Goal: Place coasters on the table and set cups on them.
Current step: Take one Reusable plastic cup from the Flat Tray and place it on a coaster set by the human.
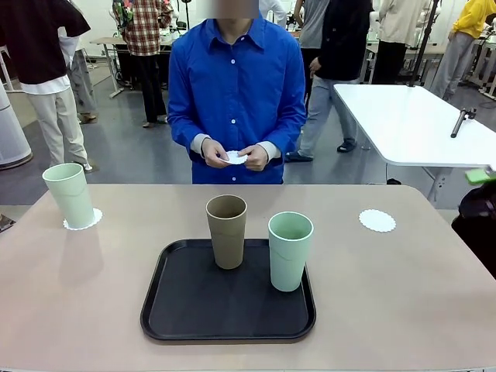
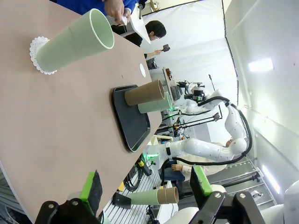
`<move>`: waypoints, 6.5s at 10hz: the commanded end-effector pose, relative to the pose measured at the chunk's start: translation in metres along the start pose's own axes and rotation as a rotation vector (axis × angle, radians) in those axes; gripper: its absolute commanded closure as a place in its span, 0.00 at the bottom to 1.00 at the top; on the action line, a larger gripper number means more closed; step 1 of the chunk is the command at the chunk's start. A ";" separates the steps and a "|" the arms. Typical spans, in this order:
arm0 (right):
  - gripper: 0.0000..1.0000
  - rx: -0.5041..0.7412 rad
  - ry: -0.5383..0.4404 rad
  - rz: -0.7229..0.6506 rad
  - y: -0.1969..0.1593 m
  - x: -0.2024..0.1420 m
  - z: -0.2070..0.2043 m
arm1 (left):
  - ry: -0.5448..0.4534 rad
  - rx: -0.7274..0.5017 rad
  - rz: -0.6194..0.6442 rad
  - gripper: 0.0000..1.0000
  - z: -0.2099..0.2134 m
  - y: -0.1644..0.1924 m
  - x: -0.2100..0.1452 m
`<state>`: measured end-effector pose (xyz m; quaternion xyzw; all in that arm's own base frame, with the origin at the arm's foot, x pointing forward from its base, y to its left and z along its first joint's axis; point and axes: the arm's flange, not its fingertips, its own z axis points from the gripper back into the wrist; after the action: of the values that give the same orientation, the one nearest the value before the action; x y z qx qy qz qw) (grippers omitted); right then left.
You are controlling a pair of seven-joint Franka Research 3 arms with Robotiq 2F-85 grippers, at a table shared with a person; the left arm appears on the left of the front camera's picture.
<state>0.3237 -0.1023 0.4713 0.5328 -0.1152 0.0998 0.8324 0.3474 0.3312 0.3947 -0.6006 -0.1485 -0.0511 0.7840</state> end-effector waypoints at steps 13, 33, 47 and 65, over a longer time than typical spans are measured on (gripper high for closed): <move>0.00 -0.645 0.540 0.921 0.061 0.048 -0.198 | 0.002 -0.005 -0.011 0.00 0.001 -0.001 -0.003; 0.00 0.201 0.048 1.272 -0.088 0.035 -0.197 | 0.002 -0.005 -0.011 0.00 0.001 -0.001 -0.003; 0.00 0.296 -0.011 1.297 -0.110 0.040 -0.242 | 0.002 -0.005 -0.011 0.00 0.001 -0.001 -0.003; 0.00 0.422 0.014 1.277 -0.136 0.053 -0.317 | 0.002 -0.005 -0.011 0.00 0.001 -0.001 -0.003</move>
<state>0.4358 0.1231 0.2457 0.5169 -0.3620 0.5974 0.4948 0.3468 0.3318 0.3944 -0.6011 -0.1489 -0.0505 0.7836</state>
